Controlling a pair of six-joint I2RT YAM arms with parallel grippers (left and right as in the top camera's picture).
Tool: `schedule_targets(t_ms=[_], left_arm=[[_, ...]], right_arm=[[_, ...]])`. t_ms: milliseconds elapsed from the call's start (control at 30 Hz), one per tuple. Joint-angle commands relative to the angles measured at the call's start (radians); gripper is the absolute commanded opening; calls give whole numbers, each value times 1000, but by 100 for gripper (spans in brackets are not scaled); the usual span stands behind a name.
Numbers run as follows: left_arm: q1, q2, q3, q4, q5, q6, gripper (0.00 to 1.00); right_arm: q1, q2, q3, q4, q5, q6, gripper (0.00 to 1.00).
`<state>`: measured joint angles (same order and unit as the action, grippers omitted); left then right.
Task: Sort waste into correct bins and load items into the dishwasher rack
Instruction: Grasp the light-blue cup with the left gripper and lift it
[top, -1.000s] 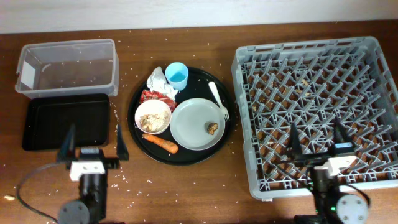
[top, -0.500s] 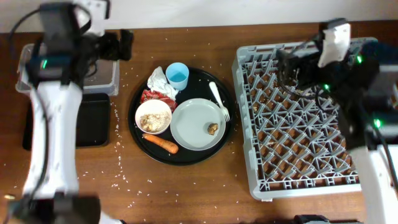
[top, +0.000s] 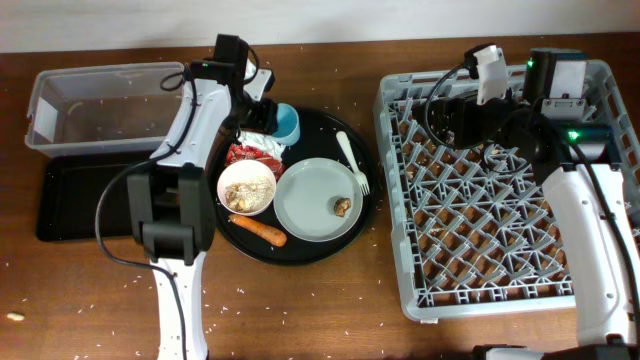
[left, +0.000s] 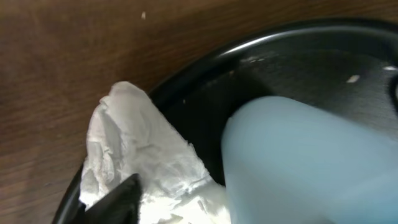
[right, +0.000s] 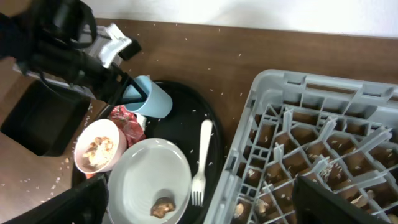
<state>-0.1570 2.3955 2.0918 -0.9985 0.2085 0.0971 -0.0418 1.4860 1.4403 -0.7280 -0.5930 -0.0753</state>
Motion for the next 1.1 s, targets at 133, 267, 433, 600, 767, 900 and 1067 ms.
schedule_targets(t_ms=[133,267,433,600,767,900,1067], left_arm=[[-6,18,85,-31,22,-41,30],[-6,18,274,-134,66,-41,19],[-30,32,278,-185,21,-40,2],[-38,58,278,-213,13,-41,51],[-59,136,278,-194,-11,-41,52],[-58,168,278,-189,-11,-58,1],[-18,159,529,-365,241,-108,1]], right_arm=[[-5,8,20,2,-16,4,90],[-5,8,20,2,-12,4,90],[-5,8,20,2,-12,4,90],[-5,8,20,0,2,4,90],[-5,8,20,1,2,5,90],[-5,8,20,2,2,4,89],[-5,8,20,5,-3,11,89]])
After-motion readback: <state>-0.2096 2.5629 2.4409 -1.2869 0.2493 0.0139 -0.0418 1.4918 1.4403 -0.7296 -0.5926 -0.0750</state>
